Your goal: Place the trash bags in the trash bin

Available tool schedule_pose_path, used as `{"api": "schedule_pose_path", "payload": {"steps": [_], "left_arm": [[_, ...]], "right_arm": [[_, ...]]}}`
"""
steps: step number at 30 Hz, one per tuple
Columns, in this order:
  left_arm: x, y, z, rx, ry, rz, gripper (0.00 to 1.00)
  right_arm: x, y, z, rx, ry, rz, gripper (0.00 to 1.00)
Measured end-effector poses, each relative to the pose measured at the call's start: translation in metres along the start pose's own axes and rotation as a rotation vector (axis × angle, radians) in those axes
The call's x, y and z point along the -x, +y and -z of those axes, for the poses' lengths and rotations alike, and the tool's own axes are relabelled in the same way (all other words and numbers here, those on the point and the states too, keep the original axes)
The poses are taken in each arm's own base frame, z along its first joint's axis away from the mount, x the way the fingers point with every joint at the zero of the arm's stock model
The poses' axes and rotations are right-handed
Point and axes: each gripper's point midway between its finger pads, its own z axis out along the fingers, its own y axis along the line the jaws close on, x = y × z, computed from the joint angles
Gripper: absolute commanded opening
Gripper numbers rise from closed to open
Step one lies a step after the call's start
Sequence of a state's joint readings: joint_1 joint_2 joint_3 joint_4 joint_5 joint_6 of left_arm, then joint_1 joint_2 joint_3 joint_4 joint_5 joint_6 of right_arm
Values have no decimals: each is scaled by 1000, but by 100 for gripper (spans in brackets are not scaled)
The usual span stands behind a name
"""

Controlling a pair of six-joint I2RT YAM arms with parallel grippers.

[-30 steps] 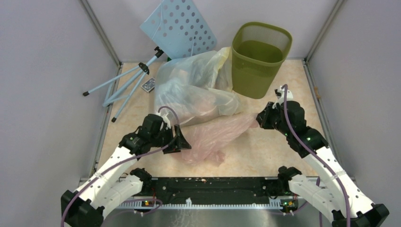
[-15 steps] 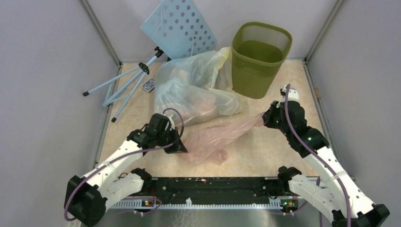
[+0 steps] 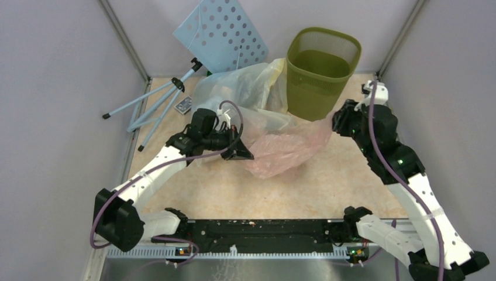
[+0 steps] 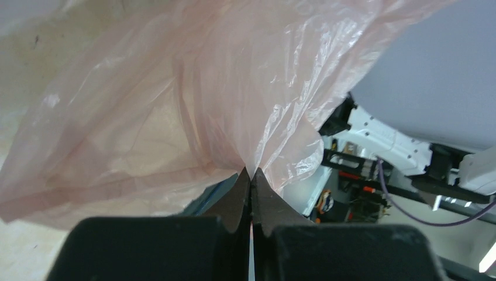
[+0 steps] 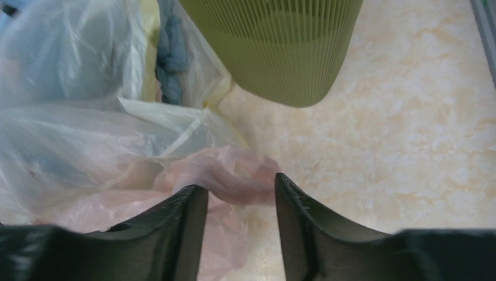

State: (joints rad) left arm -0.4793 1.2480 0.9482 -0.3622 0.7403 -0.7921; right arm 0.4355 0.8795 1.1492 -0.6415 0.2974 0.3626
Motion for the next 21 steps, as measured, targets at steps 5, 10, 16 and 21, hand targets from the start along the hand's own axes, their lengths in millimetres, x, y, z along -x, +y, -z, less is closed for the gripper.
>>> {"api": "schedule_pose_path", "payload": {"steps": [5,10,16,21], "left_arm": [[35,-4,0,-52,-88,52,0],[62,-16,0,-100,-138,68,0],[80,-27,2,-167,-219,122,0],[89,-9,2,-181,-301,264,0]], "right_arm": [[-62,-13,-6,-4,139,40,77],[-59,-14,18,44,88,22,79],[-81,13,21,223,137,-2,83],[-143,26,16,325,294,-32,79]]}}
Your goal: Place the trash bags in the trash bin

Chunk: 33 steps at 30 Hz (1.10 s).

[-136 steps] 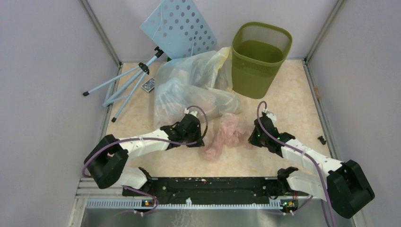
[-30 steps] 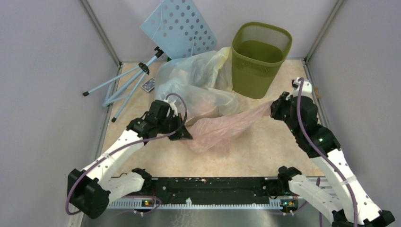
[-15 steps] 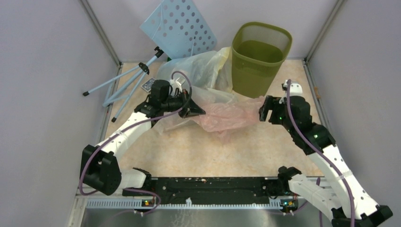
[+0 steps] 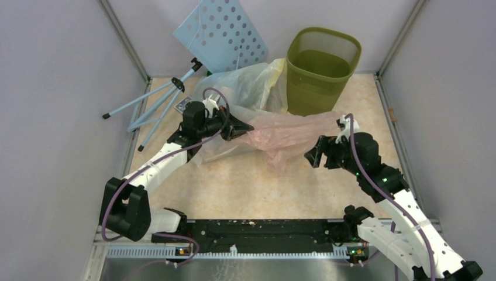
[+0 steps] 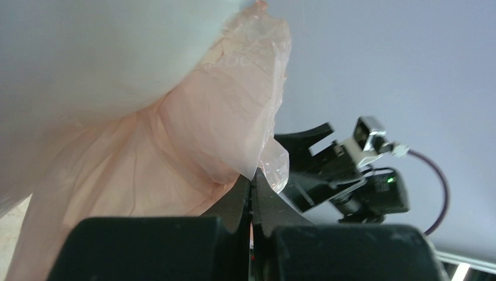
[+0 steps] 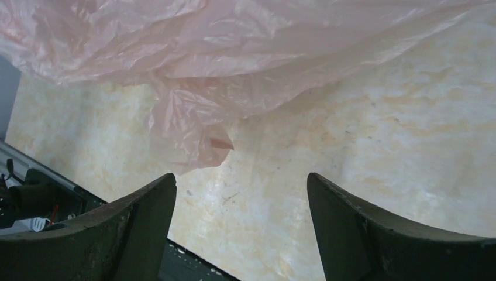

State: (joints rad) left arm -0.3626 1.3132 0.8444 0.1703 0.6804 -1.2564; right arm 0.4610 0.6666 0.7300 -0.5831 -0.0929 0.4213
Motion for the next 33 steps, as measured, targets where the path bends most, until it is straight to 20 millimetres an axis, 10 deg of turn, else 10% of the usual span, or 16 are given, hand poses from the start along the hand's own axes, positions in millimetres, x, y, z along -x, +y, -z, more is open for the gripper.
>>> {"api": "schedule_pose_path", "payload": {"steps": [16,21,25,33], "left_arm": [[30,-13,15,-71,-185,148,0],[33,-12,16,-71,-194,168,0],[38,-11,18,-70,-211,176,0],[75,-3,38,-67,-321,195,0]], "right_arm": [[-59,57,-70,296,-16,65,75],[-57,70,-84,323,-42,113,48],[-58,68,-91,308,-37,136,0],[-48,29,-84,62,-38,57,0]]}}
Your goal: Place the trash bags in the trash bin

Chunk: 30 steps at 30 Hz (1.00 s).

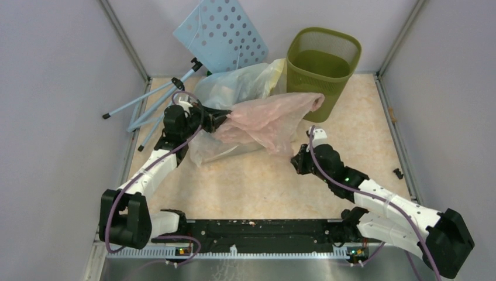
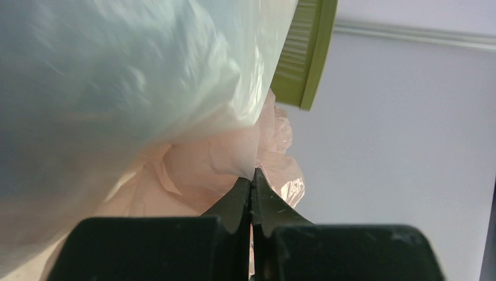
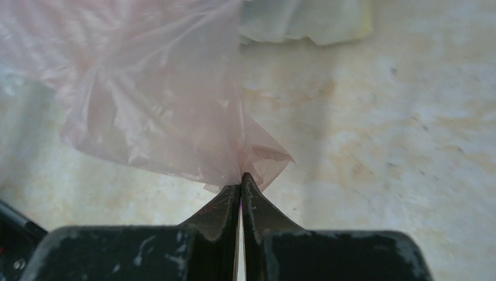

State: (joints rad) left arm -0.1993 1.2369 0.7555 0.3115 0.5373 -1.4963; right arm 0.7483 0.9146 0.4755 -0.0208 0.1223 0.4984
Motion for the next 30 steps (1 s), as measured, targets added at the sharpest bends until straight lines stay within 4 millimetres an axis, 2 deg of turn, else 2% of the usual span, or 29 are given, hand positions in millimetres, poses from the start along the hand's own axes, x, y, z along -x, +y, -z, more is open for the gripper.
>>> {"api": "schedule_pose_path", "payload": {"steps": [5,9,15,23,24,26,27,30], "left_arm": [[48,-5,15,-5,-118,9,0],[75,-16,26,-16,-179,-10,0],[96,-31,37,-21,-228,-63,0],[101,-24,42,28,-235,-108,0],[100,-24,42,31,-228,-112,0],[96,-24,42,28,-206,-127,0],[94,-24,41,28,-193,-133,0],[83,-20,35,31,-141,-150,0]], "right_arm": [[-5,-47,23,-254,55,-68,0],[-2,-68,47,-377,55,-103,0],[20,-83,82,-475,-58,-191,0],[43,-90,110,-540,-147,-235,2],[46,-91,114,-548,-160,-241,14],[53,-89,118,-537,-176,-223,54],[56,-85,119,-508,-176,-196,64],[66,-68,117,-419,-145,-120,67]]}}
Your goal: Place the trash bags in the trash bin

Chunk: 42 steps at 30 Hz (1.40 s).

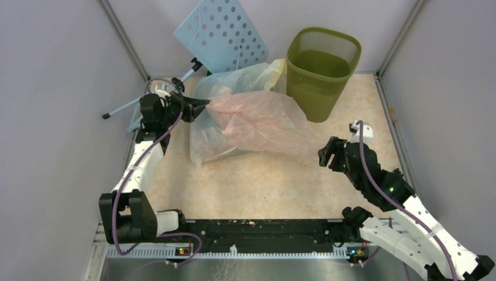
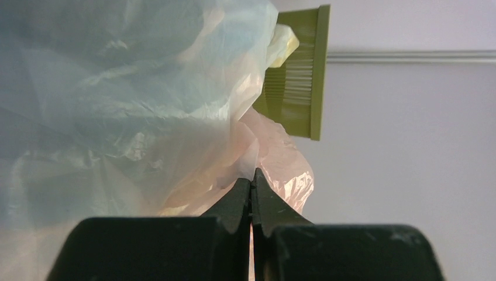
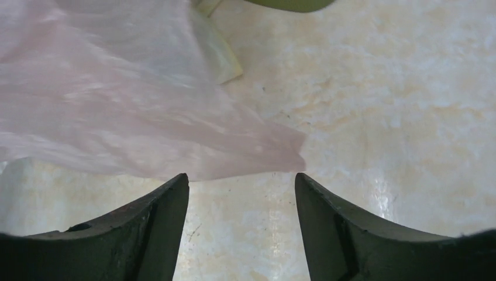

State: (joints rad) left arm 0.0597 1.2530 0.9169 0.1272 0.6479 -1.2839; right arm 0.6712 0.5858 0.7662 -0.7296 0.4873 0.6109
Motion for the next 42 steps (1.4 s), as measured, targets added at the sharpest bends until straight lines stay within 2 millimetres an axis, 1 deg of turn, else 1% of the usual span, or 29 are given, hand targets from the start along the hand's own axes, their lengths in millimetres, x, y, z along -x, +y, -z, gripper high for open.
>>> {"api": "schedule_pose_path", "payload": {"steps": [3,5,8,10,12,14,18,21,23,25,28,29,30,31,32,33,34,35,38,40,42], "left_arm": [[-18,1,-6,3,59,-11,0],[-30,-1,-9,-3,88,-21,0],[-44,-3,-11,-12,122,-27,0],[-51,-2,-11,-13,136,-23,0],[-55,-1,-10,-10,142,-14,0],[-57,1,-9,-7,142,-6,0],[-62,6,-3,0,128,24,0],[-64,8,3,1,103,43,0],[-65,9,7,2,86,55,0],[-64,8,10,-3,74,60,0],[-63,7,10,-6,66,70,0],[-63,7,10,-5,64,74,0],[-63,8,10,-5,64,77,0],[-63,9,10,-5,65,82,0],[-64,10,10,-5,65,86,0],[-64,11,10,-4,66,92,0],[-64,11,10,-5,67,96,0],[-64,11,10,-5,67,98,0],[-64,11,9,-6,65,102,1],[-63,12,8,-5,65,102,2],[-62,16,4,5,70,109,4]], "right_arm": [[7,26,1,106,38,89,67],[13,44,1,172,62,135,65],[23,79,-1,286,82,196,62],[23,106,-3,362,93,236,62],[17,135,-4,437,111,276,64],[9,161,-6,490,125,306,68],[-8,211,-9,549,138,361,71],[-21,246,-11,558,127,391,71],[-29,261,-15,544,116,401,70],[-36,269,-23,512,108,402,68],[-43,272,-39,451,102,407,65],[-47,273,-45,436,105,409,60],[-51,273,-50,427,109,413,51],[-58,274,-54,420,120,422,40],[-65,274,-58,415,134,431,31],[-72,275,-61,415,150,439,26],[-78,274,-63,418,163,447,21],[-83,274,-63,426,176,447,18],[-103,270,-59,469,213,460,14],[-122,260,-52,499,262,483,9],[-142,248,-44,527,318,508,8]]}}
